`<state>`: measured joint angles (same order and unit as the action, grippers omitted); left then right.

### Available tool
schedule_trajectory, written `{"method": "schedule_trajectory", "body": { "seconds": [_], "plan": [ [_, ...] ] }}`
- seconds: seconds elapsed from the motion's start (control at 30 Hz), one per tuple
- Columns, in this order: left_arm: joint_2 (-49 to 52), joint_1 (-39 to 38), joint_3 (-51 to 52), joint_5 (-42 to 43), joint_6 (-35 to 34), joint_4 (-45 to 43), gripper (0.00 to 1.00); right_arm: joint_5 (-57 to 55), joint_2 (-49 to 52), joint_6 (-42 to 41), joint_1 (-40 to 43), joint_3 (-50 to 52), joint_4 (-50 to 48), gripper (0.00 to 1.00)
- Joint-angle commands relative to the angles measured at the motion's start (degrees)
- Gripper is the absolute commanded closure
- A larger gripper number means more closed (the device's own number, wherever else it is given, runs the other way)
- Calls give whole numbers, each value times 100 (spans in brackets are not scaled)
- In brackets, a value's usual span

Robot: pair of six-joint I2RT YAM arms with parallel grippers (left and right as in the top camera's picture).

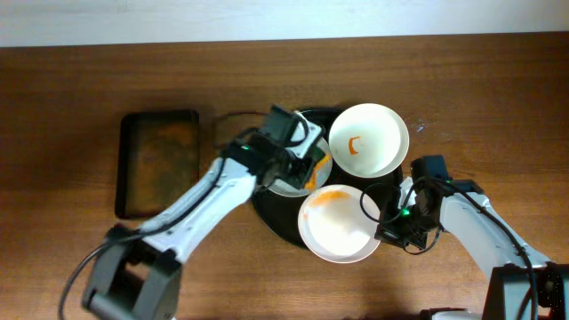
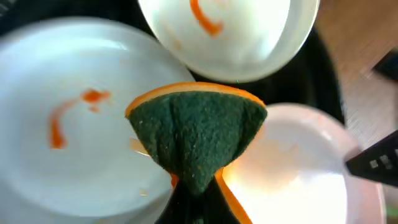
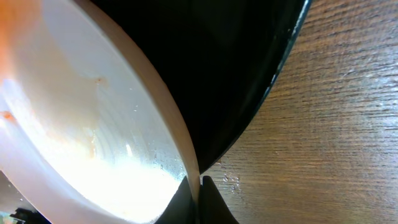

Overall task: Clean dirty plates on tray and stack at the side
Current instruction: 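Scrub the front plate with the sponge while the right gripper holds it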

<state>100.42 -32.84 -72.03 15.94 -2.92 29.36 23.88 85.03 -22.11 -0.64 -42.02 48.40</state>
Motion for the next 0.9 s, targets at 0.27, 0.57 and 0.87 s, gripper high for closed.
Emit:
{"method": "schedule_trajectory", "body": {
  "seconds": [0.27,0.57,0.87],
  "plan": [
    [-354,81,-96,1060,-350,664,100,-1447,-179,57,-17,-920,909,96],
    [890,-1340,-96,970,-839,28,99,-1449,-179,15,-282,-905,973,96],
    [1486,-994,-83,-1331,-835,164,99,-1447,-179,15,-282,-905,1016,96]
  ]
}}
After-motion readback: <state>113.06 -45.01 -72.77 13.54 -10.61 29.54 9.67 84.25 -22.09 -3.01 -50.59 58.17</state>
